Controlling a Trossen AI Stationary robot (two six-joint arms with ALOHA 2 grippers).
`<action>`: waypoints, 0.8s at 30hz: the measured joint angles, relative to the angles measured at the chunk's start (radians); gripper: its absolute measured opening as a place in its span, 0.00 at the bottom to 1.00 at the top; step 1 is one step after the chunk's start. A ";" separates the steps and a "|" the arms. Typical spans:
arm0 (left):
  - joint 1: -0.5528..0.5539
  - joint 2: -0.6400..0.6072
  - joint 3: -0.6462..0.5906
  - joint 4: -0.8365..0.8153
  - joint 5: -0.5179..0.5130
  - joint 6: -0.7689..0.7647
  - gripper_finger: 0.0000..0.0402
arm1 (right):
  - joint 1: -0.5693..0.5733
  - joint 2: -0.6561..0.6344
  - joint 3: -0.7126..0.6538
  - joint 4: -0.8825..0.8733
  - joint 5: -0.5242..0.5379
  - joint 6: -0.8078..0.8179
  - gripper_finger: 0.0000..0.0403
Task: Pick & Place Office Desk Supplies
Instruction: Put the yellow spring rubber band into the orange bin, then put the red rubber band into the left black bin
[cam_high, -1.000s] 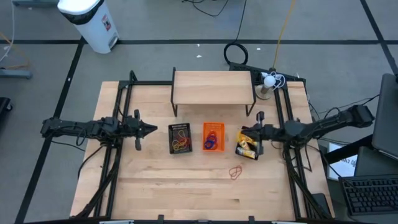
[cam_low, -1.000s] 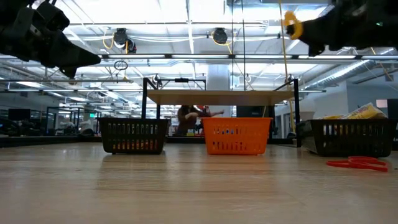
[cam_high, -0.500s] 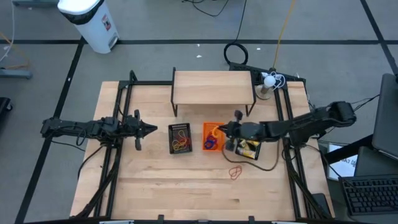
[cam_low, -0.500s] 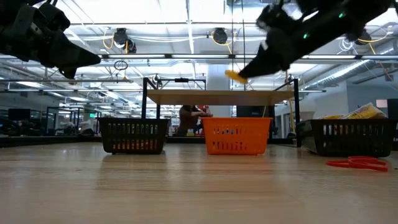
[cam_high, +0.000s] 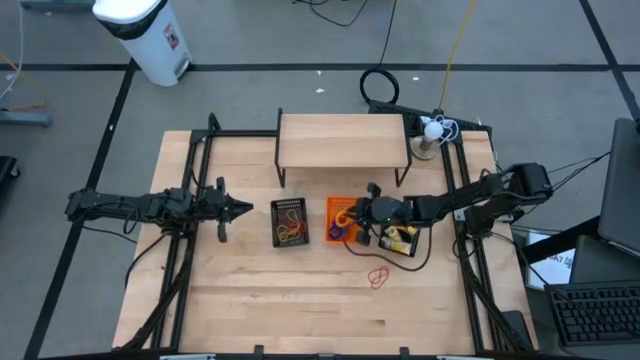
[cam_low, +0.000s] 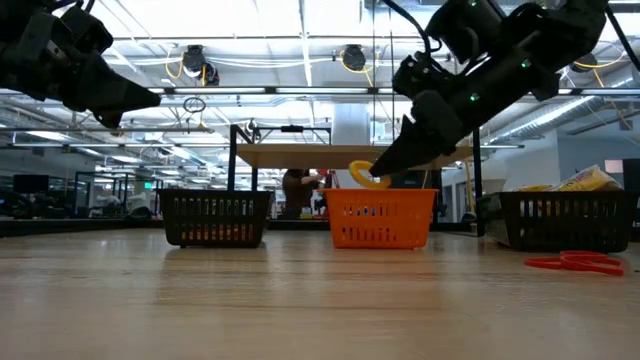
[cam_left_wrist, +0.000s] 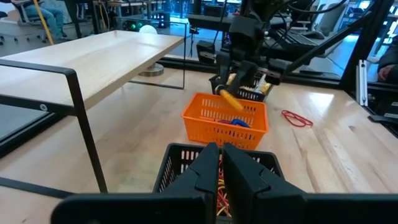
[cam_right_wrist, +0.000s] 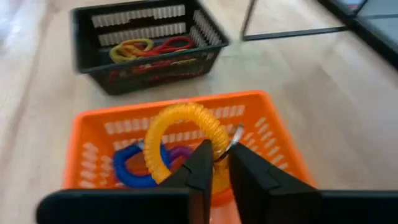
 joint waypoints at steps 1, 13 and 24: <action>0.000 0.000 0.000 -0.001 0.000 0.000 0.05 | 0.001 -0.001 0.000 0.002 -0.001 0.004 0.18; 0.000 0.000 0.000 -0.022 0.000 0.000 0.05 | 0.026 -0.212 -0.083 0.086 0.038 -0.078 0.48; 0.000 0.000 0.000 -0.094 -0.022 -0.005 0.05 | 0.032 -0.618 -0.430 0.424 -0.028 -0.139 0.04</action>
